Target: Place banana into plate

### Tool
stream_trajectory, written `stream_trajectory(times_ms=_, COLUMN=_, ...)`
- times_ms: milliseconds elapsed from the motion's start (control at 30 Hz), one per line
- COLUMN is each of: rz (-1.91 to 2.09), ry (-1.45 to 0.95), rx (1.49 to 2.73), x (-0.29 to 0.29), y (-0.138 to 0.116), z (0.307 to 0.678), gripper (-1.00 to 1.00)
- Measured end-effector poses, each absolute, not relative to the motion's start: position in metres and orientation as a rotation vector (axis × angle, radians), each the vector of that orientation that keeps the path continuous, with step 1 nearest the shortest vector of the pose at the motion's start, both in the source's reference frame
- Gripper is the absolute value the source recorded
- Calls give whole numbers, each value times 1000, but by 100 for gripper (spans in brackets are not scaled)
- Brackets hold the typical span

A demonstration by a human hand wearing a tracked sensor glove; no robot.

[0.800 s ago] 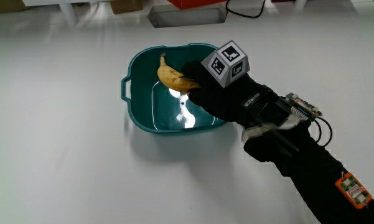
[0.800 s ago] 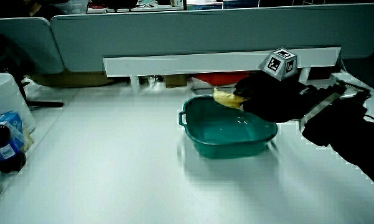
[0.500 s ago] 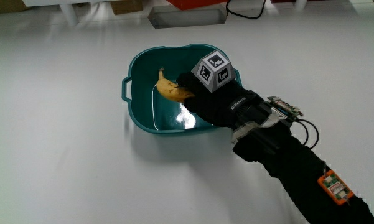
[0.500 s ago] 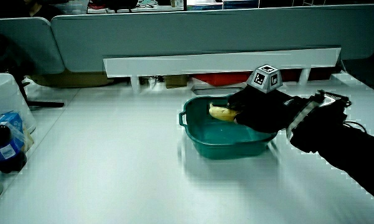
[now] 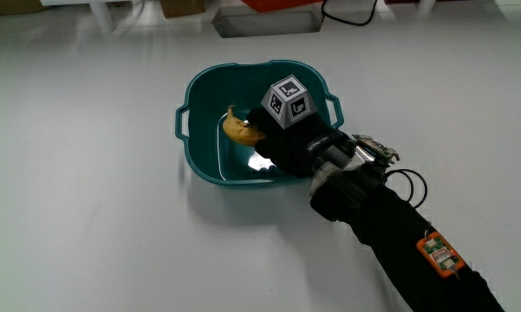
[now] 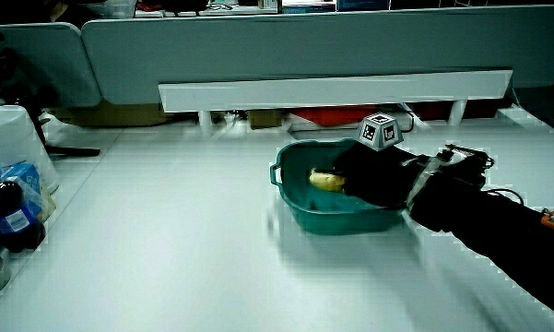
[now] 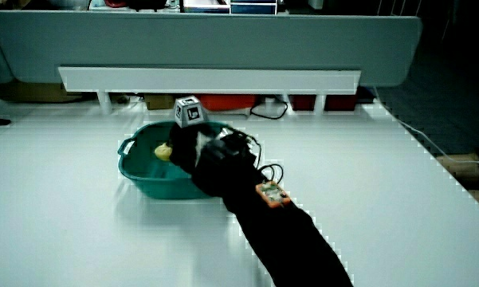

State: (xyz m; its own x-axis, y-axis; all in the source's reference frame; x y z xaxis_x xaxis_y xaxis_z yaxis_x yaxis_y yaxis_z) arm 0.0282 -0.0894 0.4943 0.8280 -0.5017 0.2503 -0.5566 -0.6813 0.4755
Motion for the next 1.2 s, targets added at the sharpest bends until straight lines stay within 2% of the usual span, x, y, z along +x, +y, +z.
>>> stream_trajectory(times_ms=633, rz=-11, ry=-727, rx=2346, x=14, y=-92, z=532, gripper=0)
stream_trajectory(times_ms=1200, rz=-122, ry=-727, rx=2235, x=12, y=-89, z=551, gripper=0)
